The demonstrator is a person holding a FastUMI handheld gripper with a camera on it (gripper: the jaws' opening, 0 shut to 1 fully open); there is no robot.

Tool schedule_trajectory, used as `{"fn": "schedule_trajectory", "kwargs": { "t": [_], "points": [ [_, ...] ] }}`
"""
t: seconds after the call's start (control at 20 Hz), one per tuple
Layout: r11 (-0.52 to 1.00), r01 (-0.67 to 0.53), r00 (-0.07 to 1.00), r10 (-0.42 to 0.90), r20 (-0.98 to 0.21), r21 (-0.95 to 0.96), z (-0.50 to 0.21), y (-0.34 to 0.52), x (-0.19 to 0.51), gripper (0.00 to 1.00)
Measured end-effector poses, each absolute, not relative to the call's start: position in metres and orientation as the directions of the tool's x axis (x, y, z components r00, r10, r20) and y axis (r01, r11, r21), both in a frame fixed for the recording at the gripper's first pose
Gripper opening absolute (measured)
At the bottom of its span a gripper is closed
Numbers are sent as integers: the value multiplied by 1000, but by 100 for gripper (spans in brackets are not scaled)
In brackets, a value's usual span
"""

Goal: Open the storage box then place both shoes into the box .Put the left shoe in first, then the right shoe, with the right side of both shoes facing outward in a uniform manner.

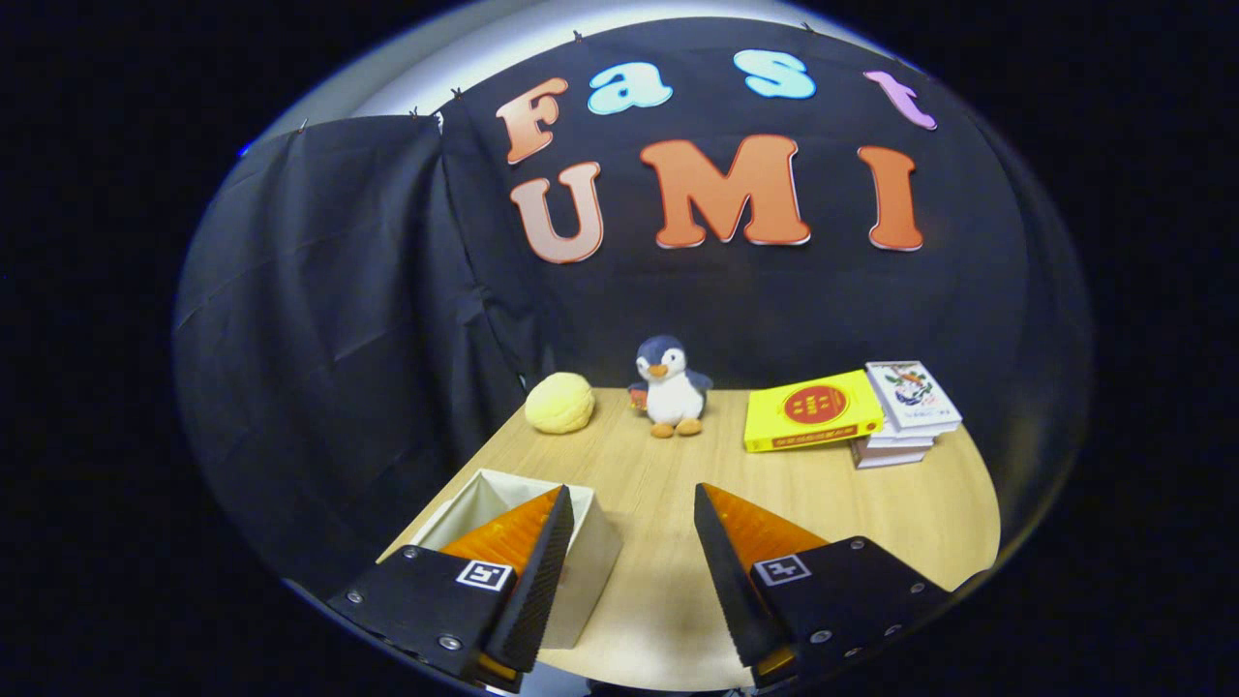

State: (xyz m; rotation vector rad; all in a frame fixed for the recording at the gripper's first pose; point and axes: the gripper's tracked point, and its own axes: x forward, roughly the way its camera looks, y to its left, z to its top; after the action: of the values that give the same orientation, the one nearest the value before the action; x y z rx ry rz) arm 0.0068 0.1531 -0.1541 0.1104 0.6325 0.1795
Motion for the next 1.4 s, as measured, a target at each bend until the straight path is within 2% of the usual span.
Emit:
{"fn": "schedule_trajectory", "kwargs": {
  "t": [0.35,0.65,1.4],
  "points": [
    [997,-35,915,62,-398,75,-96,54,18,97],
    [1000,3,964,2,-267,18,-60,19,20,97],
    [999,-42,981,44,-191,18,-40,37,15,97]
  ]
}}
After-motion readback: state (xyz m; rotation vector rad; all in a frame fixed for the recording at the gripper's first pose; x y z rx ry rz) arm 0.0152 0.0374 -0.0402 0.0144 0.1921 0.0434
